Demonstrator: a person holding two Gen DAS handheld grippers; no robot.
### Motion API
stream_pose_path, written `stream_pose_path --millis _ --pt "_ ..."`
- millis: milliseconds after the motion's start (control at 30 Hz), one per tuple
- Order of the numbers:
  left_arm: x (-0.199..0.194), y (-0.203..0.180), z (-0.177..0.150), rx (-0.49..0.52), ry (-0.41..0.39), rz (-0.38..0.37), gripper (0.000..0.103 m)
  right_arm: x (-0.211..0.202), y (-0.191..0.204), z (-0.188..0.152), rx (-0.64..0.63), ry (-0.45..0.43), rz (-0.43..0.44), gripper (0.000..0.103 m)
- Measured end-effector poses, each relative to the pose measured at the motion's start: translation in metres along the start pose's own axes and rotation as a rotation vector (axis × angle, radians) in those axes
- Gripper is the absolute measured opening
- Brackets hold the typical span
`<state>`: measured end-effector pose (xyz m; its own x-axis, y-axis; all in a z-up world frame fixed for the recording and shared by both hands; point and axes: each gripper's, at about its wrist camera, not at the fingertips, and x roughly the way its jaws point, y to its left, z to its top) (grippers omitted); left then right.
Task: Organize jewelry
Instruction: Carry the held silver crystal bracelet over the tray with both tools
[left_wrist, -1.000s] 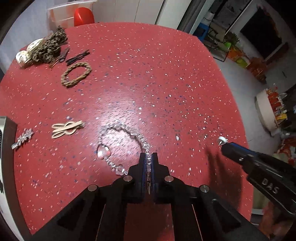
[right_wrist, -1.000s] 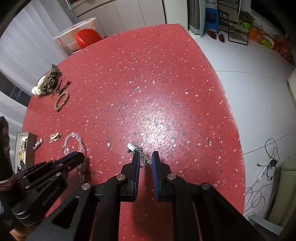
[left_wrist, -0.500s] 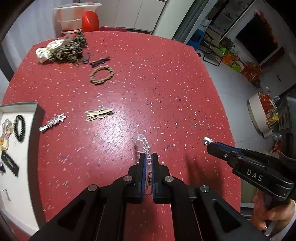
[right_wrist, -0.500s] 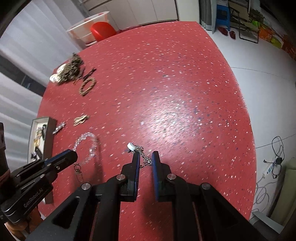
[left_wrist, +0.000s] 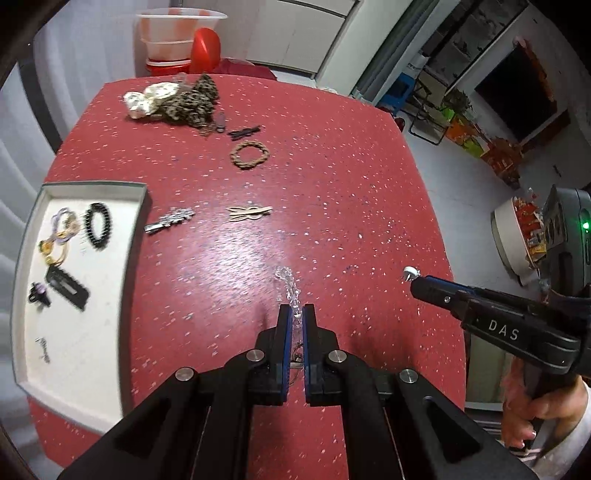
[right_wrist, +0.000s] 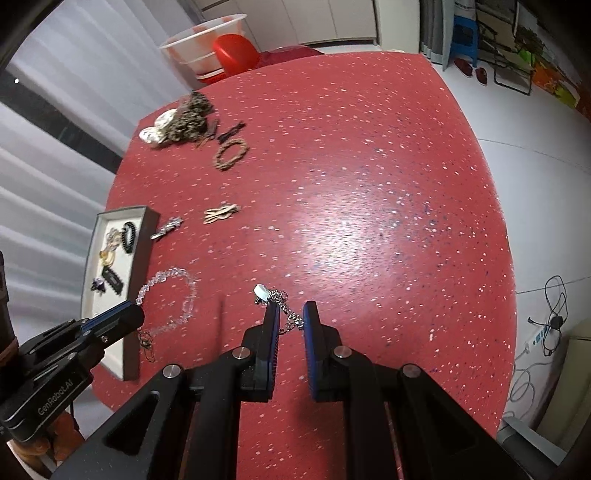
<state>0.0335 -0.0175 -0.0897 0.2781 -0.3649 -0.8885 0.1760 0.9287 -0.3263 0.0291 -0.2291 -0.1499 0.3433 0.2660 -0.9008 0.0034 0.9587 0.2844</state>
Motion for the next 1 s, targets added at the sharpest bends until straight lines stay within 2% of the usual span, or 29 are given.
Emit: stream_pose_path --millis 300,600,1000 --pt "-0.036 0.027 -0.011 -0.045 -0.038 0.025 0.006 -0.015 0.049 0.0 -0.082 -0.006 0.02 0.014" --pt "-0.062 0.06 -0.024 -0.102 -0.073 0.047 0.006 -0.012 0.096 0.001 -0.153 0.013 0.047 0.014" --pt "-0.091 0.141 -0.04 -0.244 -0.125 0.119 0.006 0.013 0.183 0.008 -0.297 0.045 0.104 0.014"
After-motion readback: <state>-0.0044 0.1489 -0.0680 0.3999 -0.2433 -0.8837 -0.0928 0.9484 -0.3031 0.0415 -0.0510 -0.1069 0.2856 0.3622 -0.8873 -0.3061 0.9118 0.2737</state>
